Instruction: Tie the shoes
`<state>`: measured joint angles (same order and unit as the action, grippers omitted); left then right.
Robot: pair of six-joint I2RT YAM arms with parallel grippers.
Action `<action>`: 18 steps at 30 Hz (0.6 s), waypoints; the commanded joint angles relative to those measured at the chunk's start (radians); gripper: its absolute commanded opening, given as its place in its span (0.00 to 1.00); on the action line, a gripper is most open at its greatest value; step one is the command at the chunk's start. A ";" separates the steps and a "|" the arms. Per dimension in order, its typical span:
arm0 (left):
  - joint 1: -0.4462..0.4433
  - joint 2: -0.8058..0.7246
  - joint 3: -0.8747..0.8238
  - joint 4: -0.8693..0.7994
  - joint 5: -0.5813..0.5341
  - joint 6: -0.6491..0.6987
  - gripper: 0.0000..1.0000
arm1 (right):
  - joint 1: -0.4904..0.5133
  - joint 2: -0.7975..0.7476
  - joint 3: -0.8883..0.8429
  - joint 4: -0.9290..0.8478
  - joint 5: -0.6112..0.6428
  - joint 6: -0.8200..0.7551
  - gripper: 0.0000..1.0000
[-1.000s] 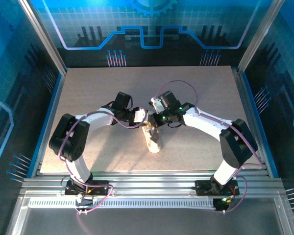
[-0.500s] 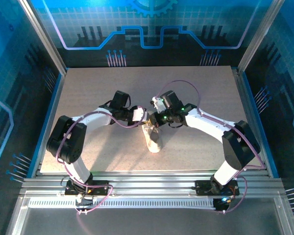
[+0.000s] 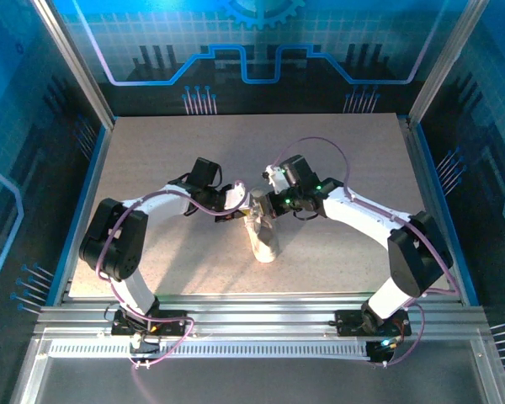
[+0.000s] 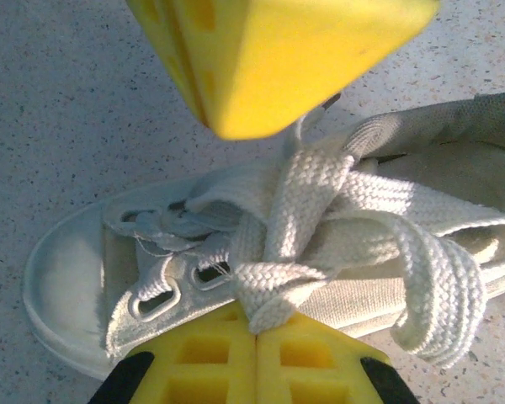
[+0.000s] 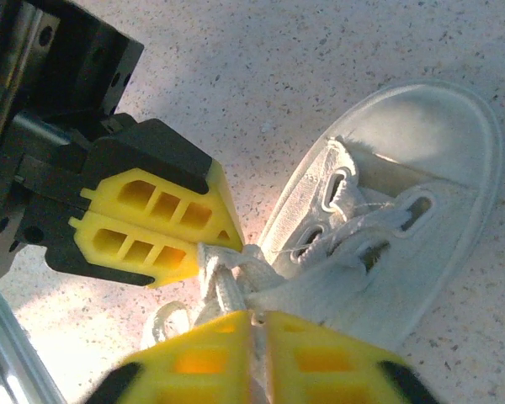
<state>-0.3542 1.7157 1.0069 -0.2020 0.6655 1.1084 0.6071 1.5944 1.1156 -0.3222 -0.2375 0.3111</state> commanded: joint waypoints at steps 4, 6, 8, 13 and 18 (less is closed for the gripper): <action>-0.009 0.010 0.032 -0.040 0.016 -0.062 0.00 | 0.008 -0.062 -0.017 -0.016 0.038 0.063 0.34; -0.017 0.005 0.032 -0.040 0.018 -0.082 0.00 | 0.018 -0.057 -0.018 -0.012 0.042 0.100 0.37; -0.021 -0.001 0.033 -0.041 0.025 -0.109 0.00 | 0.033 -0.043 -0.019 0.011 0.037 0.117 0.40; -0.022 -0.022 0.041 -0.050 0.034 -0.175 0.00 | 0.065 0.012 0.021 -0.007 0.036 0.126 0.42; -0.021 -0.018 0.083 -0.114 0.029 -0.209 0.00 | 0.084 0.023 0.024 -0.054 0.110 0.185 0.44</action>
<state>-0.3714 1.7145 1.0481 -0.2558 0.6693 0.9401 0.6743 1.6073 1.1126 -0.3408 -0.1768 0.4427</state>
